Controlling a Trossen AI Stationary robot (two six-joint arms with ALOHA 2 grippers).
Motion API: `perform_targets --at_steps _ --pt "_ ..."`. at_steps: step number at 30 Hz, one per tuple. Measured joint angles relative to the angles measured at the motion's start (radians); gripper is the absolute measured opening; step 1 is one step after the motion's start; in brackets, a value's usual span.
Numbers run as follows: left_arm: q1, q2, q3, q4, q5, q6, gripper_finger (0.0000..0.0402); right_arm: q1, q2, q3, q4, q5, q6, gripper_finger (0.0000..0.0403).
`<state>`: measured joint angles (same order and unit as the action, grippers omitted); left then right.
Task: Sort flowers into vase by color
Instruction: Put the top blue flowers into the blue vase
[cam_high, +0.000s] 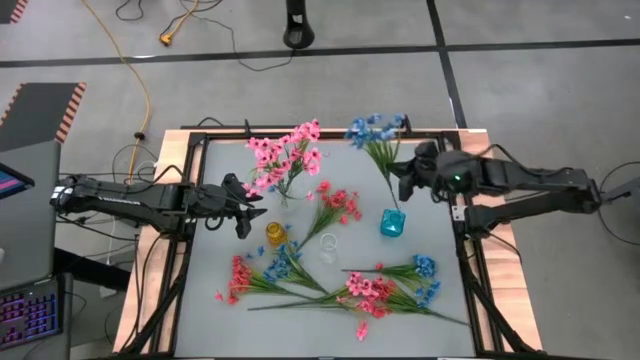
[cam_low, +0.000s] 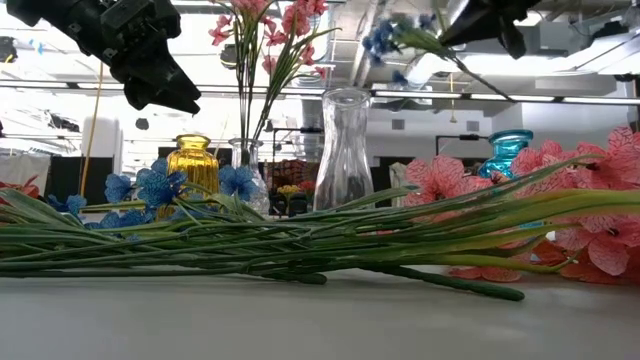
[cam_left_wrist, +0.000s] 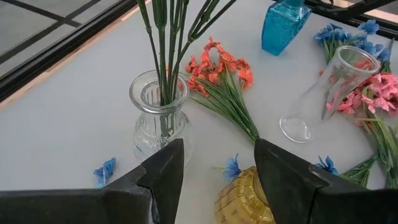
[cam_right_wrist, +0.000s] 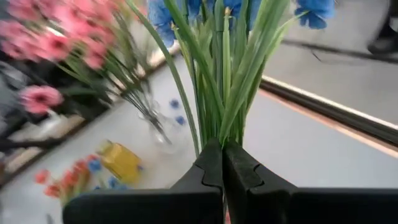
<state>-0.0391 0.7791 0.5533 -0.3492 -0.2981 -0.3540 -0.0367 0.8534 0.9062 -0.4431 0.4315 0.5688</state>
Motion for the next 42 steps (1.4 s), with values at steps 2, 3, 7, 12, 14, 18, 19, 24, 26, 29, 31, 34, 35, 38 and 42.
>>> perform_targets --at_steps 2,3,7,12,14,18,19,24,26,29,31,34,35,38,42 --pt "0.0 0.0 0.0 0.0 0.0 0.0 0.0183 0.024 -0.044 -0.062 0.093 0.015 -0.03 0.0022" --pt "0.0 0.0 0.0 0.0 0.0 -0.001 0.0183 0.035 -0.063 -0.091 0.124 0.017 -0.044 0.0022" --pt "0.0 0.0 0.0 0.001 0.002 -0.002 0.0183 0.074 -0.118 -0.193 0.211 0.052 -0.06 0.0022" --pt "0.0 0.0 0.0 0.001 0.002 -0.002 0.0183 0.122 -0.152 -0.273 0.275 0.104 -0.094 0.0021" --pt "0.0 0.0 0.0 0.002 0.002 -0.002 0.0183 0.143 -0.161 -0.298 0.3 0.119 -0.116 0.0021" --pt "0.0 0.0 0.0 0.004 0.002 -0.002 0.0183 0.182 -0.163 -0.326 0.327 0.123 -0.179 0.0021" --pt "0.0 0.0 0.0 0.004 0.002 -0.002 0.0183 0.19 -0.163 -0.332 0.328 0.125 -0.192 0.0021" --pt "0.0 0.0 0.0 0.004 0.001 -0.004 0.0183 0.23 -0.163 -0.375 0.321 0.162 -0.215 0.0022" --pt "0.0 0.0 0.0 0.004 0.001 -0.007 0.0183 0.246 -0.163 -0.385 0.316 0.176 -0.217 0.0022" --pt "0.0 0.0 0.0 0.004 0.0 -0.007 0.0183 0.264 -0.163 -0.397 0.316 0.177 -0.231 0.0022" --pt "0.0 0.0 0.0 0.004 0.0 -0.006 0.0183 0.272 -0.163 -0.405 0.317 0.177 -0.23 0.0022" --pt "0.0 0.0 0.0 0.004 0.0 -0.006 0.0183 0.271 -0.162 -0.406 0.315 0.176 -0.23 0.0025" --pt "0.0 0.0 0.0 0.004 0.0 -0.006 0.0183 0.271 -0.163 -0.406 0.315 0.176 -0.23 0.0027" --pt "0.0 0.0 0.0 0.004 0.0 -0.006 0.0183 0.271 -0.162 -0.406 0.317 0.176 -0.23 0.0038" --pt "0.0 0.0 0.0 0.003 0.0 -0.006 0.0183 0.271 -0.162 -0.406 0.317 0.173 -0.23 0.0047"
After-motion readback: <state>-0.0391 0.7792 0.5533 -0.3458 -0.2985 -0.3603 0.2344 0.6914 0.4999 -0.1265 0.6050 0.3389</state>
